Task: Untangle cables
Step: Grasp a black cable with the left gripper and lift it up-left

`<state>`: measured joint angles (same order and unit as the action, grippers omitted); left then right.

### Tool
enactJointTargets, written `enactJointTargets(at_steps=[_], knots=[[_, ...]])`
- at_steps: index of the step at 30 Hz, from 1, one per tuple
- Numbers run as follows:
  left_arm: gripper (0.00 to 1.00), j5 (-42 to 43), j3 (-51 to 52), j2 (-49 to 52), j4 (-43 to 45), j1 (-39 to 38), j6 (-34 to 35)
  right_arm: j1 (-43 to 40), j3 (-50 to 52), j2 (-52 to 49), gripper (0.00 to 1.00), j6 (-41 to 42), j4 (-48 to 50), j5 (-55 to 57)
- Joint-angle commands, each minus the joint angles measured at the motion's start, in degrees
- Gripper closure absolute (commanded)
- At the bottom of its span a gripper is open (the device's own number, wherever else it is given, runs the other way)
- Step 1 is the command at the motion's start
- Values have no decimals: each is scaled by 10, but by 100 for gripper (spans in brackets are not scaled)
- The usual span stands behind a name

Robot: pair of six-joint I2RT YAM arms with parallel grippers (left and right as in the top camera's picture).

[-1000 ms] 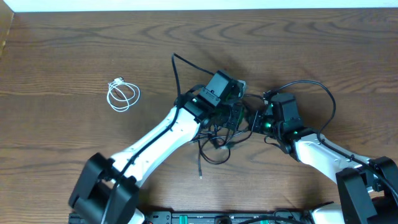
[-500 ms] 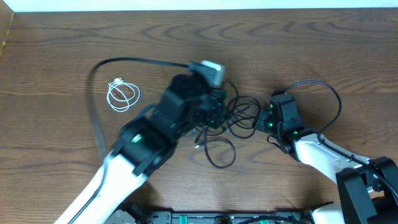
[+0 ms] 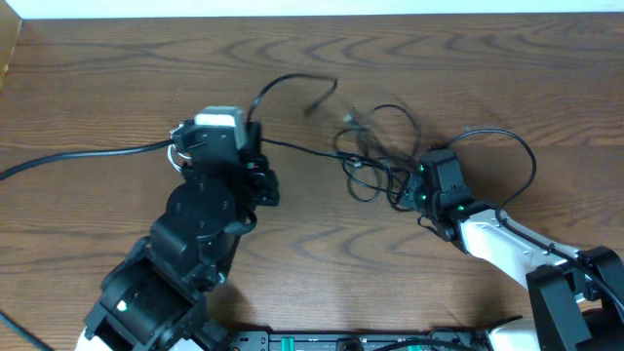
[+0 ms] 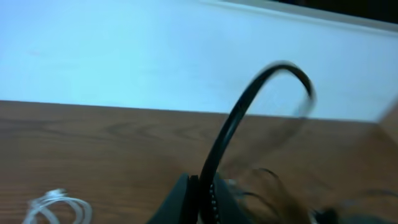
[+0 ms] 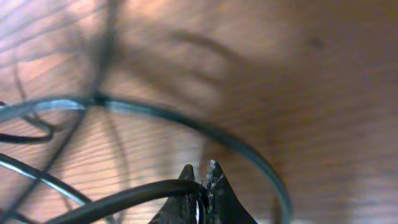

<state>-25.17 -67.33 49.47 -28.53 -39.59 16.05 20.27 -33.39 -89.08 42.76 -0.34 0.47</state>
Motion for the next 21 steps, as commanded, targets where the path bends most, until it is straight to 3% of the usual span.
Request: enactJointTargets(at_steps=[1, 7, 13, 21], knots=[[92, -115, -12, -23, 9, 4, -10, -9, 5, -4, 99, 62, -30, 116], [93, -115, -12, 0, -28, 4, -2, -28, 5, -4, 99, 116, -76, 165], [93, -110, -12, 54, -85, 4, 56, -41, 5, -4, 99, 118, -76, 135], [92, -10, -12, 175, -144, 4, 57, -41, 5, -4, 99, 118, -76, 129]])
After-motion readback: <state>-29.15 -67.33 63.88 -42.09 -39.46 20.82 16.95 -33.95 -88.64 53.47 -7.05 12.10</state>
